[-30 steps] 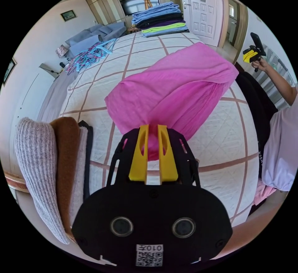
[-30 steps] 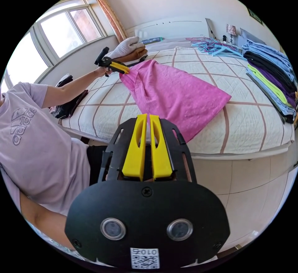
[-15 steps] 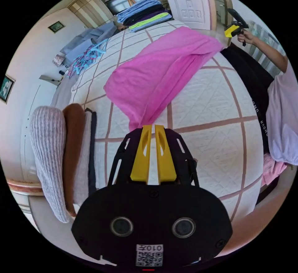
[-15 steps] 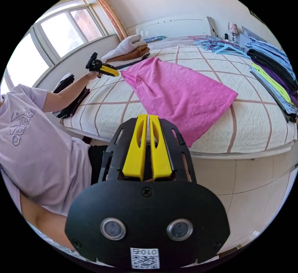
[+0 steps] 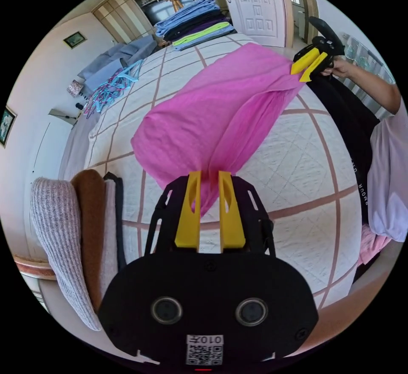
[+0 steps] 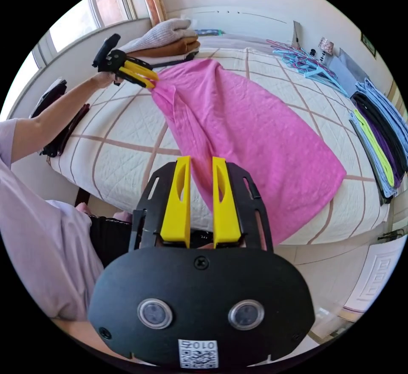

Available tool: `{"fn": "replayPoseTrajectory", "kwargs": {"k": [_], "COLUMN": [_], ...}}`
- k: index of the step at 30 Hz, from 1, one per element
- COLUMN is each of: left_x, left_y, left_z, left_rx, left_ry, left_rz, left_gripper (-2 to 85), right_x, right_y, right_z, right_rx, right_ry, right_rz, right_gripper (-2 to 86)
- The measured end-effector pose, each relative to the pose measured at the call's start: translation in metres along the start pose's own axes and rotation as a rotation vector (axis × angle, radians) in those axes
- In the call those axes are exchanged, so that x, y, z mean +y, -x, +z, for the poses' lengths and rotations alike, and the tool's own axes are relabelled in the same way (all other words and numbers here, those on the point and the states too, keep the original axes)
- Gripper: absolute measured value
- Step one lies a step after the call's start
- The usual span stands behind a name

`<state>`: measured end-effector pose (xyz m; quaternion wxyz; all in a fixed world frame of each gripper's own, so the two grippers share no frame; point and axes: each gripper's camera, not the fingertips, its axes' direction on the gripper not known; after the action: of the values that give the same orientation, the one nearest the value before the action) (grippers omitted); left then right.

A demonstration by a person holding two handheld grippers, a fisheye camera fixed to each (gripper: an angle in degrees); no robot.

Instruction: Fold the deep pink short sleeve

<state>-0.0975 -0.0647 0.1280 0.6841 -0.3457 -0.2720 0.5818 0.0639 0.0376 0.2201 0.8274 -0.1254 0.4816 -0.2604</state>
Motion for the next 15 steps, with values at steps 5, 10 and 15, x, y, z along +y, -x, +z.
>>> {"fn": "replayPoseTrajectory", "kwargs": {"k": [5,10,15], "left_x": [0.025,0.042,0.022], "left_y": [0.006,0.035,0.114], "left_z": [-0.015,-0.016,-0.024], "left_rx": [0.036,0.100,0.023], "left_ry": [0.018,0.047,0.026], "left_rz": [0.034,-0.100,-0.421], "left_gripper": [0.9,3.6,6.7], "right_x": [0.011,0.019,0.028], "right_y": [0.009,0.003,-0.054], "right_z": [-0.012,-0.036,-0.078], "right_rx": [-0.061,-0.103,-0.023], "right_ry": [-0.016,-0.077,-0.202], "right_rz": [-0.036,-0.009,0.260], "right_gripper": [7.9,7.5,7.4]}}
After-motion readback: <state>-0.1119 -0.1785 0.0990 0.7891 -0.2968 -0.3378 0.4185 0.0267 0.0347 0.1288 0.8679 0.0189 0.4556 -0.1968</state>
